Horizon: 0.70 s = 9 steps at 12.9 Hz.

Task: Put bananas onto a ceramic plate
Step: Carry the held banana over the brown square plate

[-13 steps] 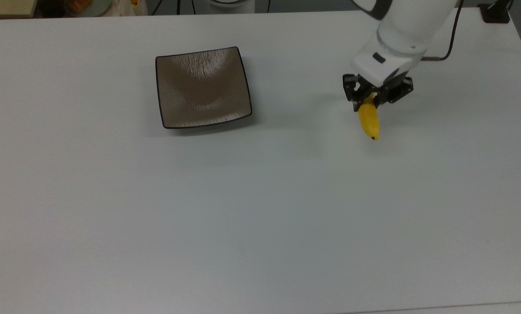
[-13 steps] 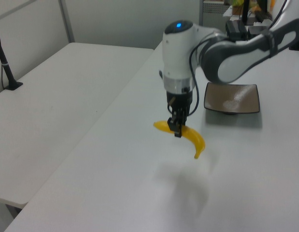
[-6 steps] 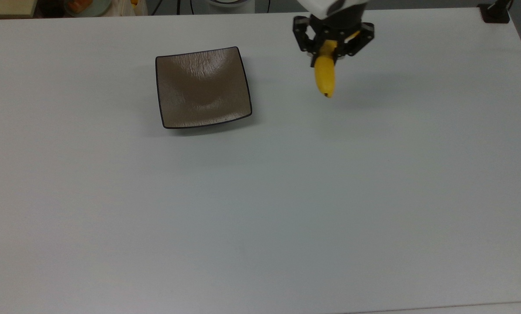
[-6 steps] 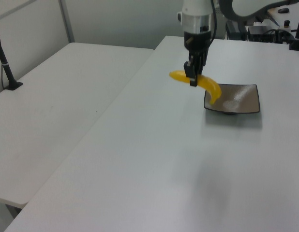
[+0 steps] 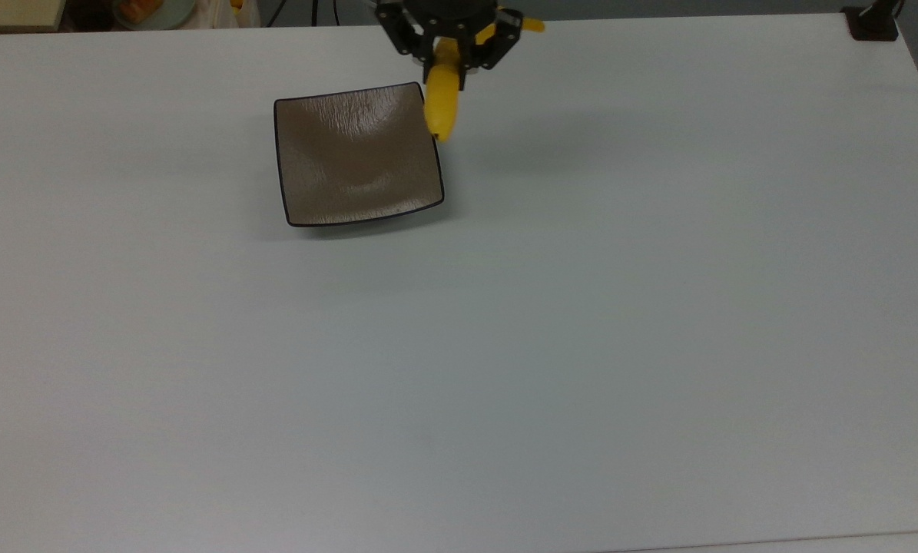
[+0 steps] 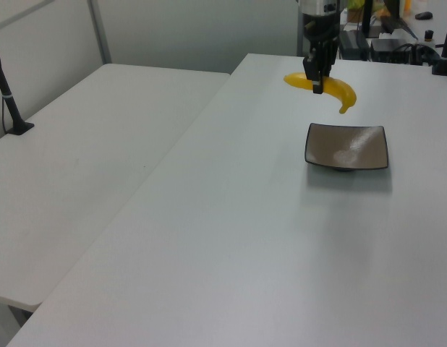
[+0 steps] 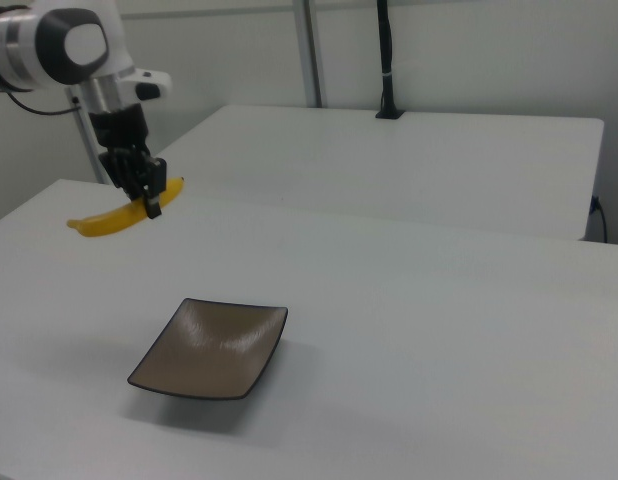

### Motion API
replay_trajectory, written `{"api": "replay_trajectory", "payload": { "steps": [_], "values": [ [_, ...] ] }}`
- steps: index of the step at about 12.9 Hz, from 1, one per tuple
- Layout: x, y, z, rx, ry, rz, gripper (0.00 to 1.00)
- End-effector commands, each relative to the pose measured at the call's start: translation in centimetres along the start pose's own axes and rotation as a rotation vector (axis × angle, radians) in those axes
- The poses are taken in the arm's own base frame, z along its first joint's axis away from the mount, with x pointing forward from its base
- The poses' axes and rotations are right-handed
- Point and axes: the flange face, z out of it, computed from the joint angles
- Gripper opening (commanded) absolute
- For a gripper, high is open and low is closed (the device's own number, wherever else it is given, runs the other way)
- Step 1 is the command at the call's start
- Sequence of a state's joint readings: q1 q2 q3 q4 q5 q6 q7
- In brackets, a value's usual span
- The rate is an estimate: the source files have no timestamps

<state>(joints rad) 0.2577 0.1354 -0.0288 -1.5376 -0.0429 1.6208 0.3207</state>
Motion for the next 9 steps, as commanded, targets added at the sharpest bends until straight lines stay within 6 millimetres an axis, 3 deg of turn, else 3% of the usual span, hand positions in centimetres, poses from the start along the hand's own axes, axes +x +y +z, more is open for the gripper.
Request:
{"api": "replay_trajectory", "payload": {
  "steps": [1, 5, 9],
  "values": [
    [-0.7, 3.3, 3.8, 0.005, -0.083, -0.018, 0.0],
    [-0.1, 7.3, 8.9, 0.002, -0.139, 0.028, 0.0],
    [0.3, 9.0, 14.5, 0.008, -0.126, 0.077, 0.0]
  ]
}}
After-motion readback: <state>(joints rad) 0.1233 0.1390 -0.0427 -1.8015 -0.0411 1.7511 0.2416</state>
